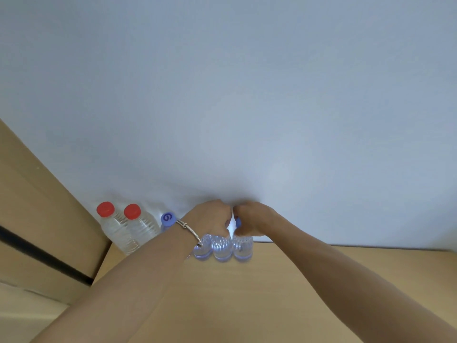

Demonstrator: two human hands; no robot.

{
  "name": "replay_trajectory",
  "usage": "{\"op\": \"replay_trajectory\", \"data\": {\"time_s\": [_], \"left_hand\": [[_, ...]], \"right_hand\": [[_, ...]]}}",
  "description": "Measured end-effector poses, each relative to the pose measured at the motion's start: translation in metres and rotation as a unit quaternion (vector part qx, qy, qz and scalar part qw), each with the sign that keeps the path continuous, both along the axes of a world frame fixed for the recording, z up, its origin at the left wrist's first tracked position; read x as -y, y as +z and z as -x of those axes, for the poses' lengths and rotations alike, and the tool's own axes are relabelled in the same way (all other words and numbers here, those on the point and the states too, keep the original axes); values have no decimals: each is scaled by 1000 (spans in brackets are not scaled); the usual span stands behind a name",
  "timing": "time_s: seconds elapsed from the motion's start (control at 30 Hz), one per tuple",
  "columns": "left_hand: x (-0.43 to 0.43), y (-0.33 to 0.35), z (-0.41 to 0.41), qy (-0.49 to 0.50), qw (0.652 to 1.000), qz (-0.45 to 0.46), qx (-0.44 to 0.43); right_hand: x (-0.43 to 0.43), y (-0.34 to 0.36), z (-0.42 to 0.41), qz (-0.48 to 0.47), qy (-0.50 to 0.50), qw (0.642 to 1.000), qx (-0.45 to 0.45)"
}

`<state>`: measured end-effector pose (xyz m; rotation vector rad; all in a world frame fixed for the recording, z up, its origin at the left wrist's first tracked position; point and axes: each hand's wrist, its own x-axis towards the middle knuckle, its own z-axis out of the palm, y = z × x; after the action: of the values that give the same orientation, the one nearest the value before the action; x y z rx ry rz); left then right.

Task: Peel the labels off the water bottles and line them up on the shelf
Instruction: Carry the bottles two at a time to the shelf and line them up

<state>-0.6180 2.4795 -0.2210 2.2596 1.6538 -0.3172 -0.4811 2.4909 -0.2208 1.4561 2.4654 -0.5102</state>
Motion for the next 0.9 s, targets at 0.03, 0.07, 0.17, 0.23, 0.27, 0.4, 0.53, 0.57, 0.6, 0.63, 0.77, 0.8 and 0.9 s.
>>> {"op": "replay_trajectory", "data": {"time_s": [0.03,0.07,0.17,0.23,0.27,0.4,0.53,0.57,0.6,0.63,0.77,0.8,0.9], "left_hand": [[-1,-1,0,-3,1000,2,3],[-1,0,-1,-5,1000,3,4],[-2,-2,-1,-2,1000,5,8],[-2,-4,-3,-4,1000,4,10],[-1,-4,-4,-5,1000,0,10],[3,-5,-5,-6,1000,-19,6],[4,-5,-6,-16,1000,-22,2],[4,-5,-6,-18,1000,-23,2],[5,-6,-5,-22,999,-23,2],[4,-8,-4,-26,999,-23,1],[4,-14,0,-41,999,-31,-2],[4,-15,1,-46,998,-30,-7],[5,-19,2,-61,997,-38,-24]], "right_hand": [[0,0,0,-1,-4,1000,2],[0,-1,0,-3,-11,1000,3],[2,-5,-1,-6,-33,999,9],[3,-6,-2,-2,-41,999,21],[4,-7,-2,0,-43,999,29],[4,-9,2,7,-49,997,64],[2,-7,10,17,-50,993,101],[2,-7,11,12,-51,993,105],[3,-8,12,8,-53,993,107],[4,-9,12,1,-54,993,105],[11,-11,9,-16,-78,993,84],[14,-10,7,-16,-90,993,71],[22,-11,-2,-11,-114,993,43]]}}
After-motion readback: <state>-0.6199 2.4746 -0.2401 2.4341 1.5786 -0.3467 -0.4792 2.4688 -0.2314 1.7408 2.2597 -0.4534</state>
